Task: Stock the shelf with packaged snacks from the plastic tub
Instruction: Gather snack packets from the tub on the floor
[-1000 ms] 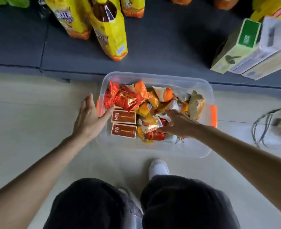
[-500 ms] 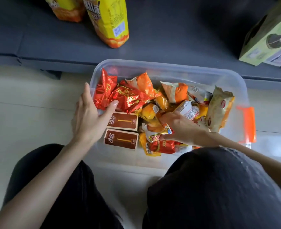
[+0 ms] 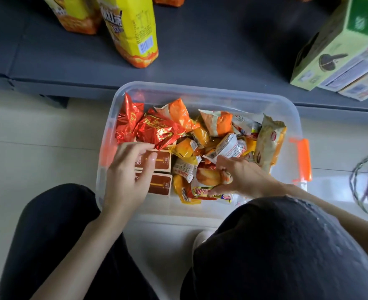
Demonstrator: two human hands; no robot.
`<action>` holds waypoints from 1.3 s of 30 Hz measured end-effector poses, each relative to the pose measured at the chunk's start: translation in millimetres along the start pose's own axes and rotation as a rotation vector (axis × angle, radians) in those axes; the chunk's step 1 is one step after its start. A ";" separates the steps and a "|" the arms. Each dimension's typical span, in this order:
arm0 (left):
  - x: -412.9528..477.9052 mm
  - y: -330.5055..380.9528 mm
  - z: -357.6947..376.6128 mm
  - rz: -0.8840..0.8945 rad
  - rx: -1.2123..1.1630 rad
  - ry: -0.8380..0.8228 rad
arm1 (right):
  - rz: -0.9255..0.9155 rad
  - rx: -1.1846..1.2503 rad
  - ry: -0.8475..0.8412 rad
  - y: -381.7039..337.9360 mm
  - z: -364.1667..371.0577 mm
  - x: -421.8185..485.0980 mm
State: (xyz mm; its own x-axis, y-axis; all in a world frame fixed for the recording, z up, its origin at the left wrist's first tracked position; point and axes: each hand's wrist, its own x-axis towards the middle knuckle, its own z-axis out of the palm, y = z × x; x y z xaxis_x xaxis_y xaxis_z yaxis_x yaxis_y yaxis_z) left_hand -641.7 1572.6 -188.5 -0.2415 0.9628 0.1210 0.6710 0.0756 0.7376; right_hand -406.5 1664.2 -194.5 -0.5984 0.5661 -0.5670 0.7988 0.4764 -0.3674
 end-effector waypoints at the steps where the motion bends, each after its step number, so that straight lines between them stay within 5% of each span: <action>1: -0.7 6.8 3.6 -0.029 -0.085 -0.063 | 0.019 0.072 0.031 -0.5 -7.0 -3.4; 6: 14.0 43.7 24.1 -0.569 -0.619 -0.504 | -0.039 0.321 0.022 -14.7 -51.1 -0.3; 9: 21.1 55.2 31.7 -0.764 -0.795 -0.636 | -0.118 0.329 -0.045 -24.3 -63.6 5.4; 13: 24.5 40.9 24.4 -0.874 -0.901 -0.407 | -0.023 0.578 -0.003 -8.2 -73.5 6.8; 16: 21.6 17.3 7.4 -0.930 -0.874 -0.233 | 0.110 0.301 0.158 26.2 -67.2 2.0; 20: 12.5 6.0 -8.3 -0.913 -0.898 -0.213 | 0.155 -0.002 0.142 42.3 -37.3 -1.1; 31: 4.7 14.8 -4.8 -1.055 -1.129 -0.134 | 0.321 0.025 0.171 36.5 4.5 30.2; 39: 1.9 19.8 7.7 -1.071 -1.113 -0.046 | 0.258 0.591 0.210 10.5 -21.3 -2.7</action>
State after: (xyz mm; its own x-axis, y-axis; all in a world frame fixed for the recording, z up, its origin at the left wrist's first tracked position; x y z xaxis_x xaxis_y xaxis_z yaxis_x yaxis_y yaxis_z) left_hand -623.5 1577.9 -178.8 -0.2167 0.5944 -0.7744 -0.6456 0.5078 0.5704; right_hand -397.8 1682.0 -181.1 -0.3353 0.7592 -0.5578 0.7817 -0.1062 -0.6145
